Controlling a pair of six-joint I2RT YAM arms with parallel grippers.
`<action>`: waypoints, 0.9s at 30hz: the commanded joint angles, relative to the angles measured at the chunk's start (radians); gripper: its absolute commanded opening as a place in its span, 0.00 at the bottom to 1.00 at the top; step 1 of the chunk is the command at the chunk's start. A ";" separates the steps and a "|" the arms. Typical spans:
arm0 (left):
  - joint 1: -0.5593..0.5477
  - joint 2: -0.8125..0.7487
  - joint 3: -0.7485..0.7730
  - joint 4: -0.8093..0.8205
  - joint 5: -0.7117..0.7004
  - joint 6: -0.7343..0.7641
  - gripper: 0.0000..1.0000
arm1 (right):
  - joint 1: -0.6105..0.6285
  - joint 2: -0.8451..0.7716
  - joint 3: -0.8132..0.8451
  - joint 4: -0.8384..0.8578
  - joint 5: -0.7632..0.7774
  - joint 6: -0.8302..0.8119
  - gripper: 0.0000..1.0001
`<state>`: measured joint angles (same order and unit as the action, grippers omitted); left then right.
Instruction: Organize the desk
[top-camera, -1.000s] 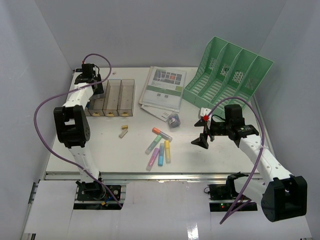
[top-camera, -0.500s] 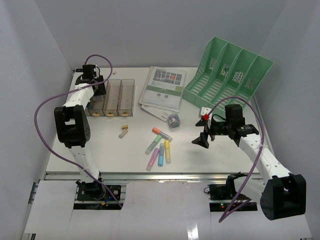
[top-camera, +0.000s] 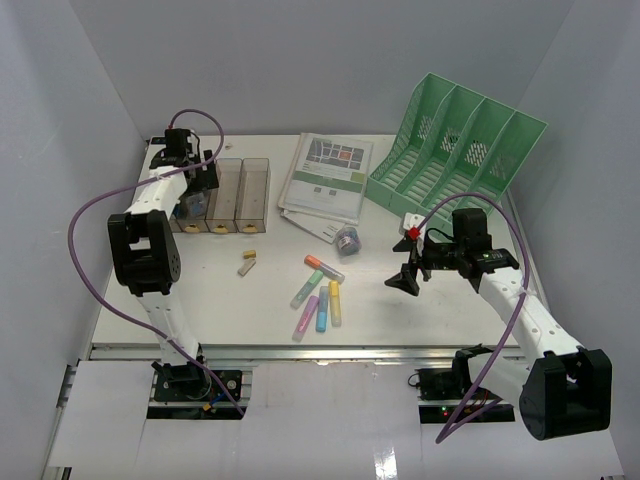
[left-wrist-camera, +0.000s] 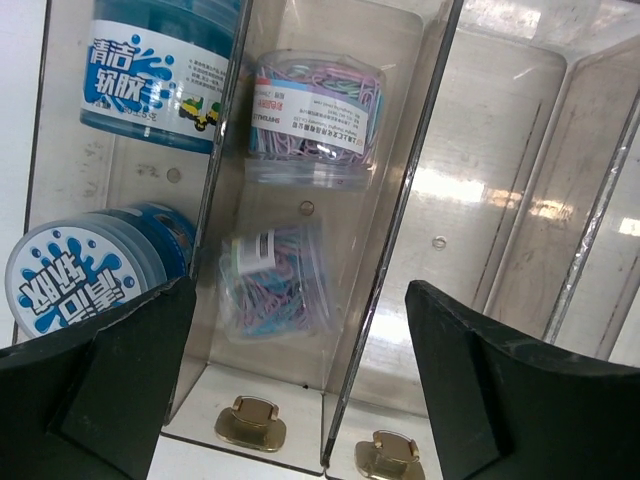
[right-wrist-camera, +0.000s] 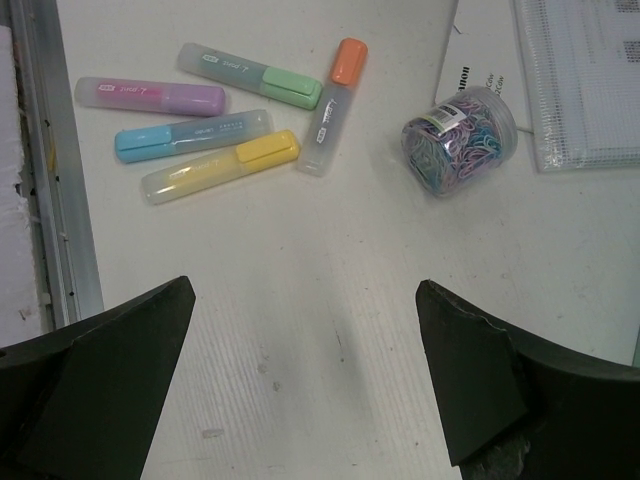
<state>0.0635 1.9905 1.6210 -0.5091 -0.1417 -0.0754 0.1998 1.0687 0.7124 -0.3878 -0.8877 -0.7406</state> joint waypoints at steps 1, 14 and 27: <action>0.001 -0.102 0.052 -0.037 0.069 -0.019 0.98 | -0.022 -0.001 0.019 0.010 -0.016 -0.002 0.98; -0.148 -0.435 -0.321 0.168 0.747 -0.432 0.98 | -0.117 0.014 0.011 0.072 -0.016 0.145 0.98; -0.710 -0.409 -0.370 0.185 0.279 -0.798 0.98 | -0.279 -0.005 -0.013 0.144 -0.049 0.301 0.96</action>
<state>-0.6128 1.5588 1.2520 -0.3292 0.3333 -0.7058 -0.0334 1.0871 0.7103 -0.3001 -0.9005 -0.5044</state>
